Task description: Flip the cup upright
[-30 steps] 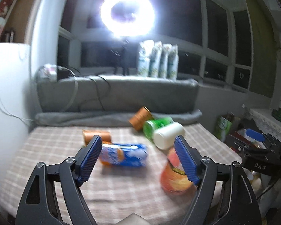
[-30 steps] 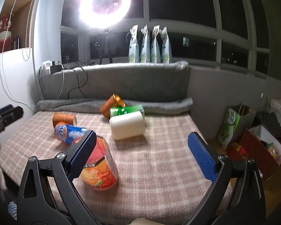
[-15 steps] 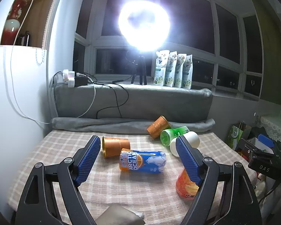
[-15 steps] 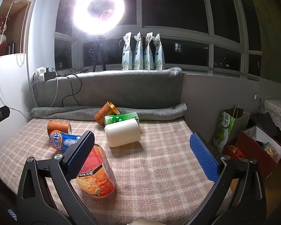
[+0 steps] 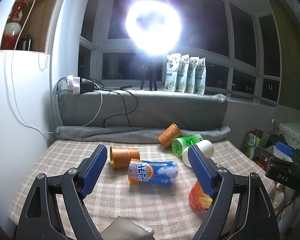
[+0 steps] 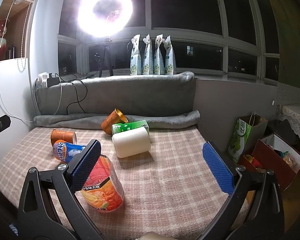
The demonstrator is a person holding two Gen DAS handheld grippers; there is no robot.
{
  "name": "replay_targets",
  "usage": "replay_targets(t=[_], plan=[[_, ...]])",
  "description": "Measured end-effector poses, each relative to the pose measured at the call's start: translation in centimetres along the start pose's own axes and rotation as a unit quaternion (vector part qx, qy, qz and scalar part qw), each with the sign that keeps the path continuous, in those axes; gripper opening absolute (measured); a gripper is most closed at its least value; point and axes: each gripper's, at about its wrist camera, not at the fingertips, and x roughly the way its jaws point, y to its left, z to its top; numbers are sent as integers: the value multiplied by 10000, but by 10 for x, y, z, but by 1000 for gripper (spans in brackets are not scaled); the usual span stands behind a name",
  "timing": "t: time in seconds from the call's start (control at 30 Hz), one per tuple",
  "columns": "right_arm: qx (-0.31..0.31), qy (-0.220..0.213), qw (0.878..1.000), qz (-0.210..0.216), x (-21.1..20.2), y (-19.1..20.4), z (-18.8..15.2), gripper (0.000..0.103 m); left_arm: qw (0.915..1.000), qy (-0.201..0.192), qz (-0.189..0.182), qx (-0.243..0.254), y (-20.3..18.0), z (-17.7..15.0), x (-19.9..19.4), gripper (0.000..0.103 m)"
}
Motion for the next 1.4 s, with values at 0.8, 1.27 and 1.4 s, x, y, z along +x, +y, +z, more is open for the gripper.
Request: replay_targets(t=[0.8,1.27,1.4], plan=[[3,-2,10000,5,1,1,1,103,10000,24,5,-7,3,-1,2,83],[5,-7,10000,3,1,2,1,103,10000,25,-8,1,3,-1,3,83],[1,-4,10000,6,1,2,0,103,10000,26,-9,1,4,-1,4,83]])
